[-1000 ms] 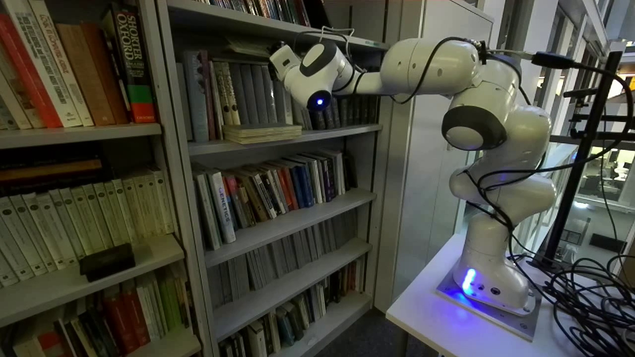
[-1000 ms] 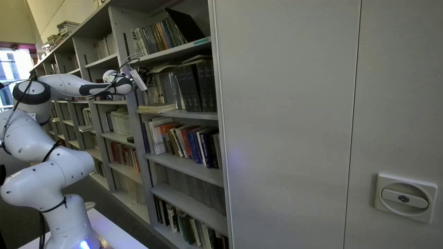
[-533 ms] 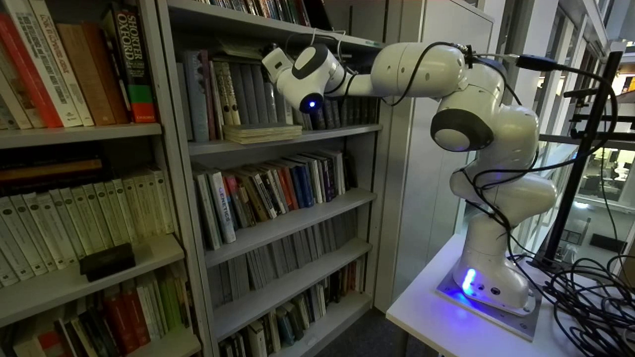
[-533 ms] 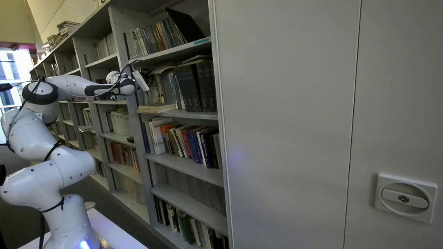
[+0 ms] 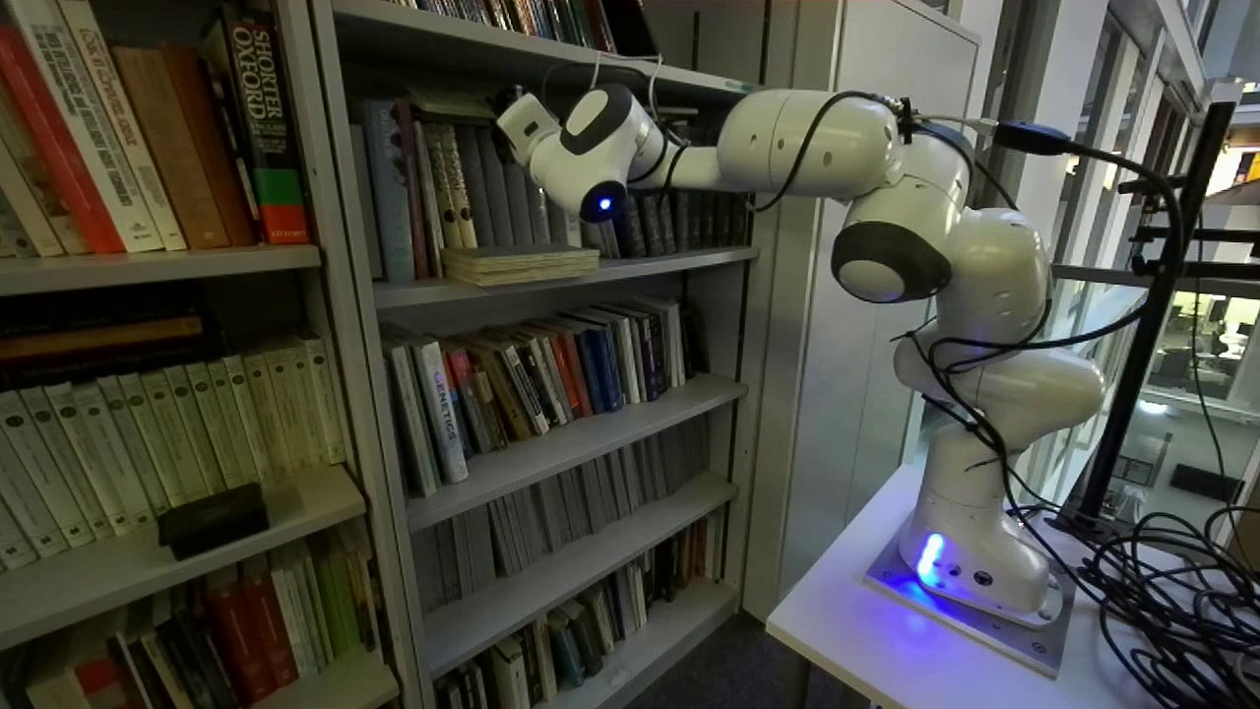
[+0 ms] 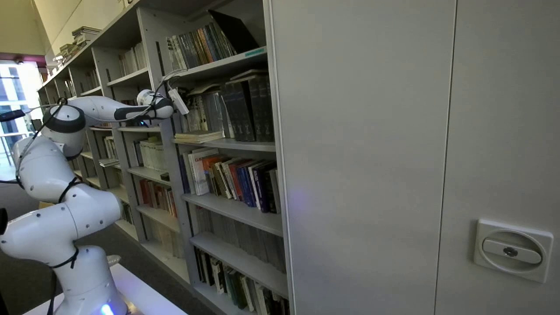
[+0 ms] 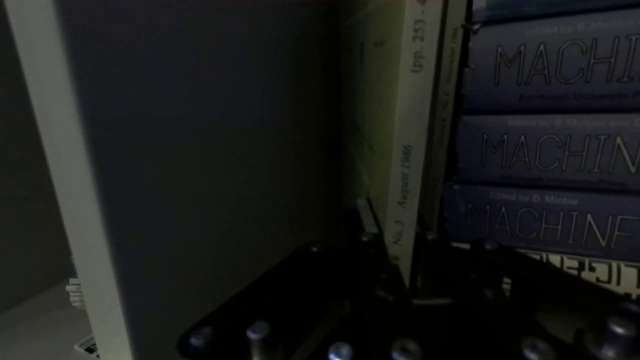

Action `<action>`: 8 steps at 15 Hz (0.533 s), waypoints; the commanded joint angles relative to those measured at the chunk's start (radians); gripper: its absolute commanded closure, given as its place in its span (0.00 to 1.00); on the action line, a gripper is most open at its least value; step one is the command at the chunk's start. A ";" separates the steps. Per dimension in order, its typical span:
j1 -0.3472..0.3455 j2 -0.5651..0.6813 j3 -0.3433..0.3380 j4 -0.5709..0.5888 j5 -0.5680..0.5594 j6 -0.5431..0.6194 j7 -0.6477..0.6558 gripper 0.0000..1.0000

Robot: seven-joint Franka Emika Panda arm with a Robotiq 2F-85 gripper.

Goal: Pick up the book and place it on the other books on the shelf

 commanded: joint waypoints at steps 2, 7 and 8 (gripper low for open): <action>-0.090 0.012 0.023 0.110 -0.005 0.102 -0.082 0.97; -0.144 0.014 0.032 0.160 0.025 0.159 -0.138 0.97; -0.152 0.017 0.035 0.164 0.040 0.169 -0.152 0.97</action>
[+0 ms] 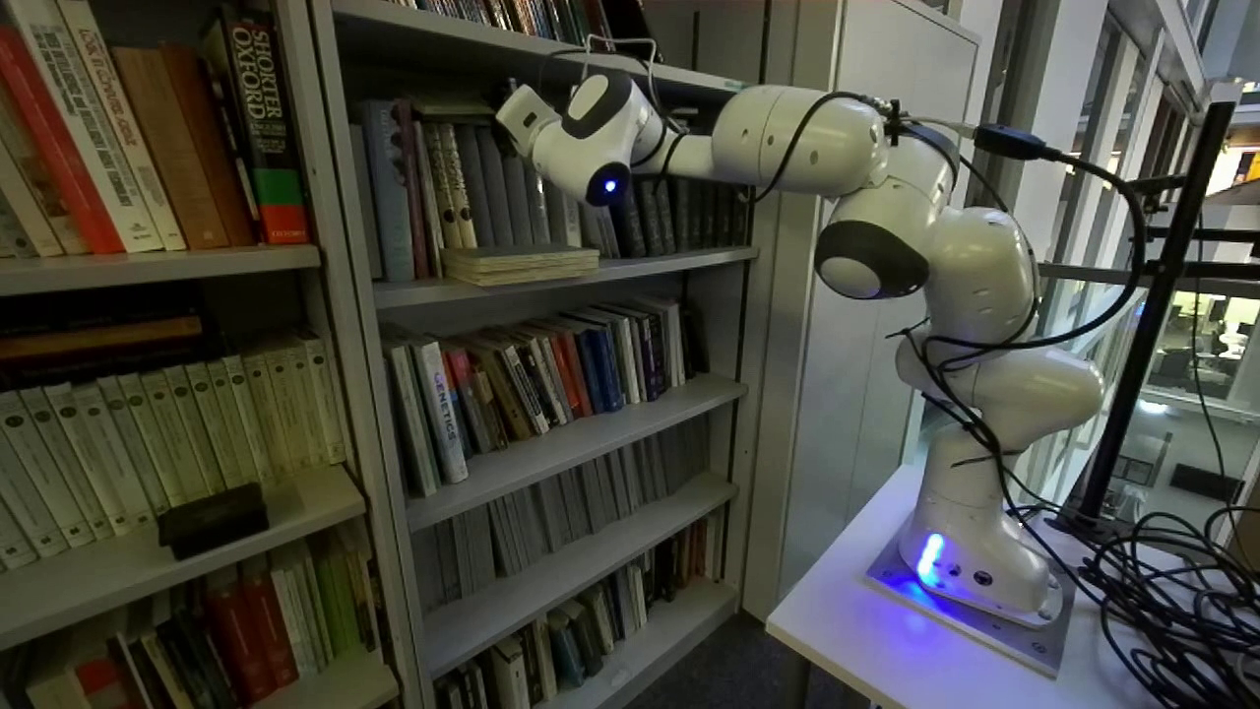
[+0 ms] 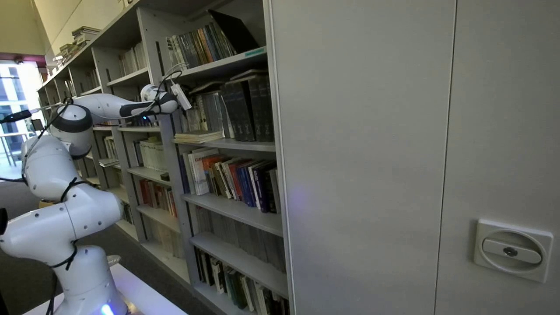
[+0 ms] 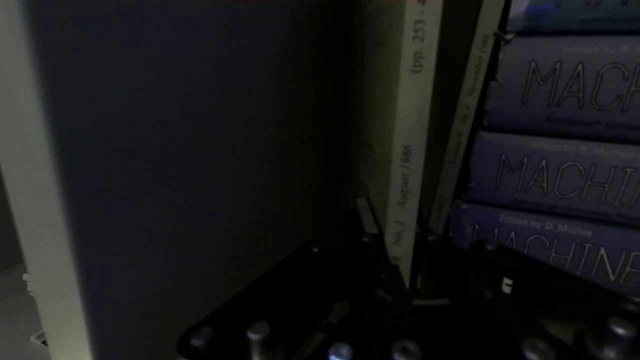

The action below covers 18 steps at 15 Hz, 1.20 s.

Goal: Pick up the book and place it on the other books on the shelf

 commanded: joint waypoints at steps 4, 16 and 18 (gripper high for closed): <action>-0.074 0.027 0.025 0.051 0.130 0.092 -0.145 0.97; -0.103 0.067 0.092 0.034 0.487 0.081 -0.482 0.97; -0.108 0.068 0.100 0.040 0.532 0.065 -0.538 0.97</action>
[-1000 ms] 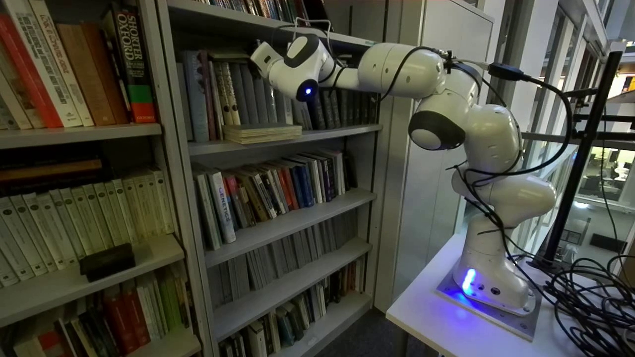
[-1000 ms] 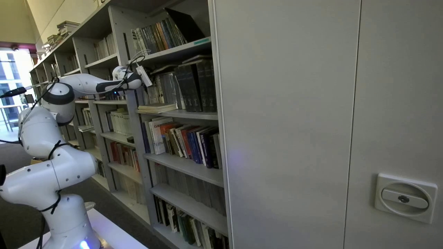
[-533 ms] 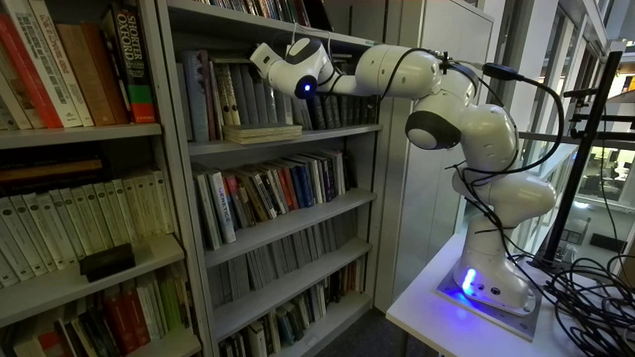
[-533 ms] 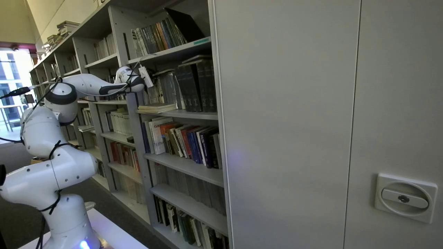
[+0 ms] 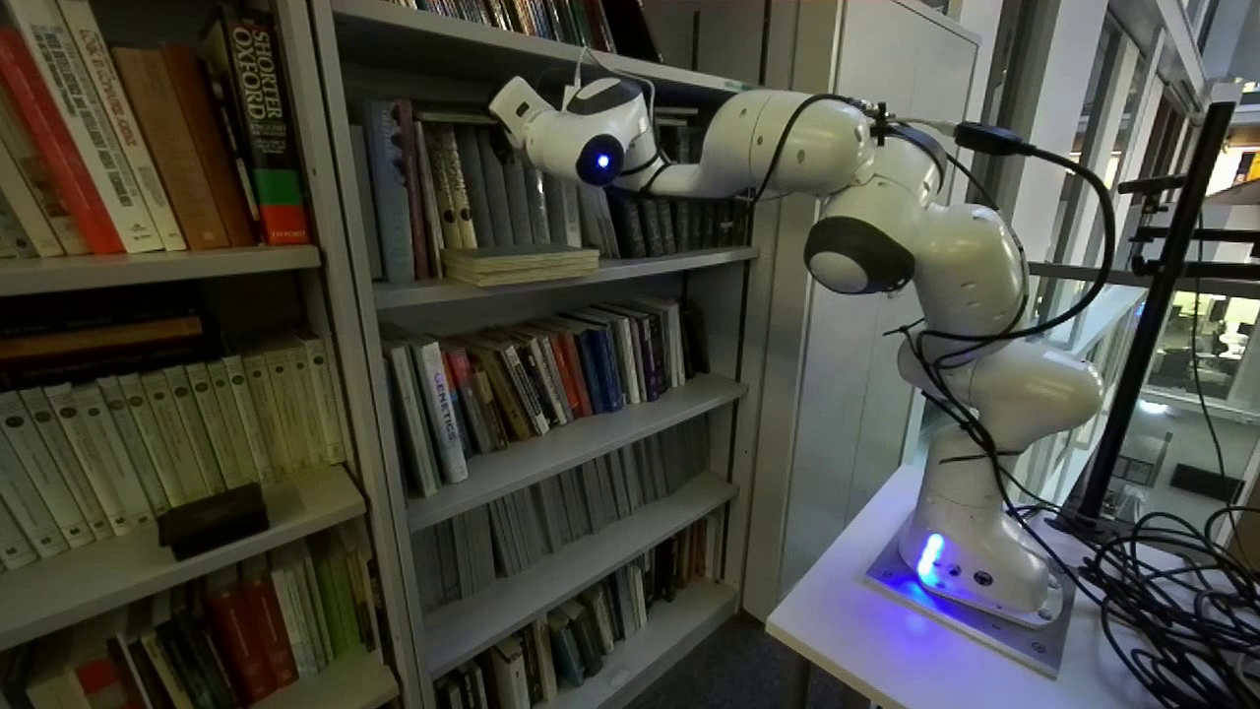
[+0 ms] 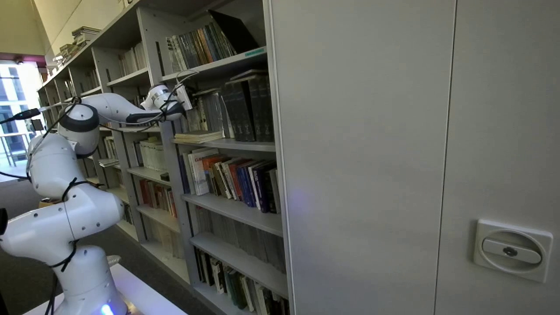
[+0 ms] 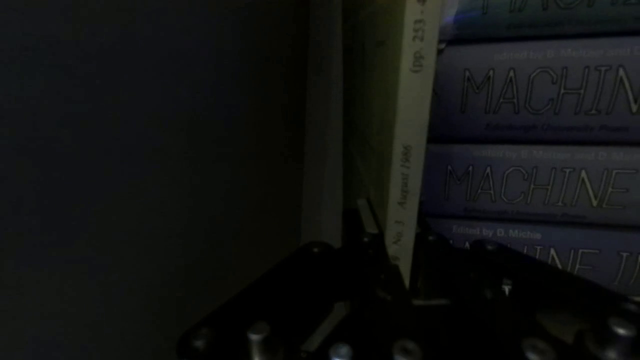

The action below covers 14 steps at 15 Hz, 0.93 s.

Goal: Pick up the book and place it on the other books on the shelf

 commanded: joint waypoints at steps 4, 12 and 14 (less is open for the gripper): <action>-0.021 -0.013 -0.043 0.046 0.327 -0.012 -0.295 0.97; -0.040 -0.055 -0.089 0.061 0.640 0.021 -0.558 0.97; -0.044 -0.061 -0.087 0.058 0.696 0.024 -0.618 0.97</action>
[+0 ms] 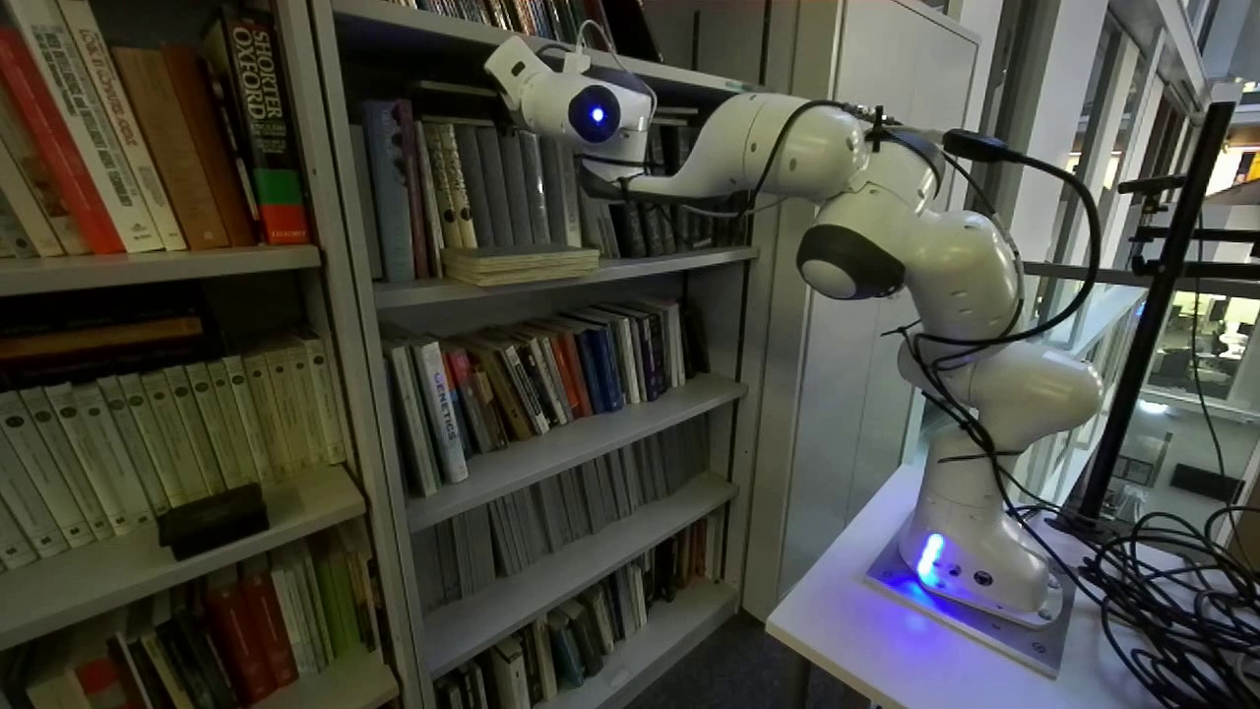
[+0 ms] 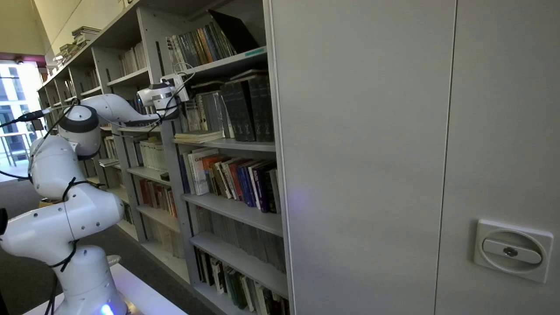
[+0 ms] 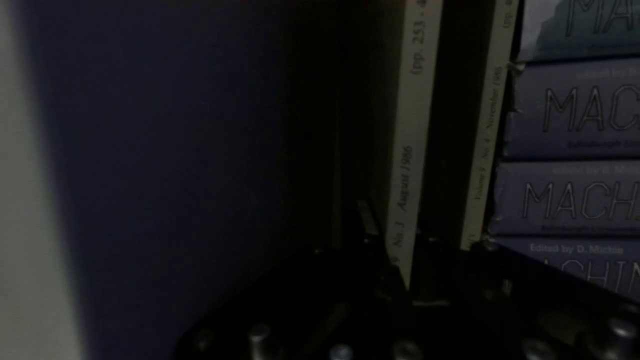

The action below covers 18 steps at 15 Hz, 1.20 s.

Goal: Pick up the book and place it on the other books on the shelf

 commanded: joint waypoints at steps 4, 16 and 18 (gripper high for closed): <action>-0.041 -0.046 -0.037 0.044 0.163 0.018 -0.166 0.97; -0.058 -0.086 -0.035 0.030 0.341 0.006 -0.282 0.97; -0.063 -0.091 -0.033 0.030 0.353 0.008 -0.285 0.97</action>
